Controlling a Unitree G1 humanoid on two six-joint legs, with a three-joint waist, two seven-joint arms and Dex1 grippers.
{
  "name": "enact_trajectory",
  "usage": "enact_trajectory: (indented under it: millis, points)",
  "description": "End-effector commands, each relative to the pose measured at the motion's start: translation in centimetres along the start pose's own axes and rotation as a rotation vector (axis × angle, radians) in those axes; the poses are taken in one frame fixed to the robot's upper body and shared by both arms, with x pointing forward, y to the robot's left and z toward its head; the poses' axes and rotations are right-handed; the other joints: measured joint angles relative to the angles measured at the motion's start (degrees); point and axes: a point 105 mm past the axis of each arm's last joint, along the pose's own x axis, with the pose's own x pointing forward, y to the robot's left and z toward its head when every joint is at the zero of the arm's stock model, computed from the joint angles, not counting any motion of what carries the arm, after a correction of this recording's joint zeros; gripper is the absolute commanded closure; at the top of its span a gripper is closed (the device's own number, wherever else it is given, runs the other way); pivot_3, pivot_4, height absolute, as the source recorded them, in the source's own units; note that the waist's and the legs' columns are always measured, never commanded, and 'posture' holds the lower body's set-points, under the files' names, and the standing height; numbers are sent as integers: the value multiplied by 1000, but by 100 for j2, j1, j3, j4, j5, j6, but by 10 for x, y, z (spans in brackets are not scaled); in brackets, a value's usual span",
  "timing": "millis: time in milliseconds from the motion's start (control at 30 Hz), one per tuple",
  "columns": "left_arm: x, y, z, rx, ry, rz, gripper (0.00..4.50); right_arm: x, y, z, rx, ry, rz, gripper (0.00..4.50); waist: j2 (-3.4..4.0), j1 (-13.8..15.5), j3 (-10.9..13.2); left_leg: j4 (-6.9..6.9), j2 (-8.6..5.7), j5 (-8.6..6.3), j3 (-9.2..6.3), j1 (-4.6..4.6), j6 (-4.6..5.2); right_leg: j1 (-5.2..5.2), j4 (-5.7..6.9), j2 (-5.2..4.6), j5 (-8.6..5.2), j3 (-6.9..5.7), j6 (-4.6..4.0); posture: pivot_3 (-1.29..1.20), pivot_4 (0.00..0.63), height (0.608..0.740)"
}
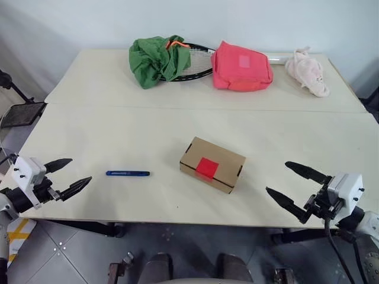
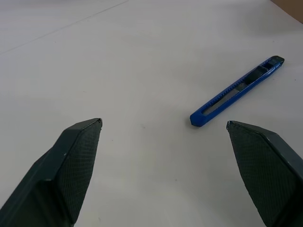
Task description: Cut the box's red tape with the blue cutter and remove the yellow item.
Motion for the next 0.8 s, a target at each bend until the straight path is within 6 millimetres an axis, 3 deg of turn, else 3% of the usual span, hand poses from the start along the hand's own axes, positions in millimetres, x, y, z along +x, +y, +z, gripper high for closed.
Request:
enact_trajectory:
  millis: [33,233,267,367,467,700,733,800]
  points:
    - [2,5,14,48,-21,-9,22,0,3,14,-39,-32,26,0,0,0,0,1,1,0,2,0,0,-1,0,0,1,0,-1,0,150,740]
    - [40,-23,36,34,-43,-237,22,-3,26,16,19,18,106,0,-1,32,-1,5,2,-3,5,-2,1,-3,5,0,1,0,-2,0,150,740]
    - [49,-29,40,55,-43,-296,206,-3,36,15,40,39,146,185,-1,39,-1,9,2,-4,5,-2,1,-3,6,0,1,0,-2,0,150,740]
    - [87,-42,58,85,-96,-402,935,2,67,9,87,104,260,948,-7,55,-5,18,3,-6,6,-6,2,-4,8,3,2,0,-3,0,150,740]
    - [125,-49,70,139,-112,-437,1818,14,76,-1,89,141,243,1946,-15,36,-9,38,3,-10,6,-9,5,-1,12,3,3,0,-4,0,150,740]
    - [188,-77,82,179,-109,-504,4064,45,56,-32,-8,256,95,4458,-23,-34,-6,82,8,-32,32,-31,14,-28,25,5,3,7,-3,0,150,740]
    - [194,-81,83,175,-108,-505,4447,50,53,-32,-7,256,72,4500,-24,-30,-6,84,8,-32,33,-36,14,-32,27,4,3,7,-3,0,150,740]
    - [201,-94,83,166,-105,-549,4482,60,45,-33,-13,256,32,4500,-24,-16,-6,87,9,-32,33,-37,14,-34,29,4,4,7,-2,0,150,740]
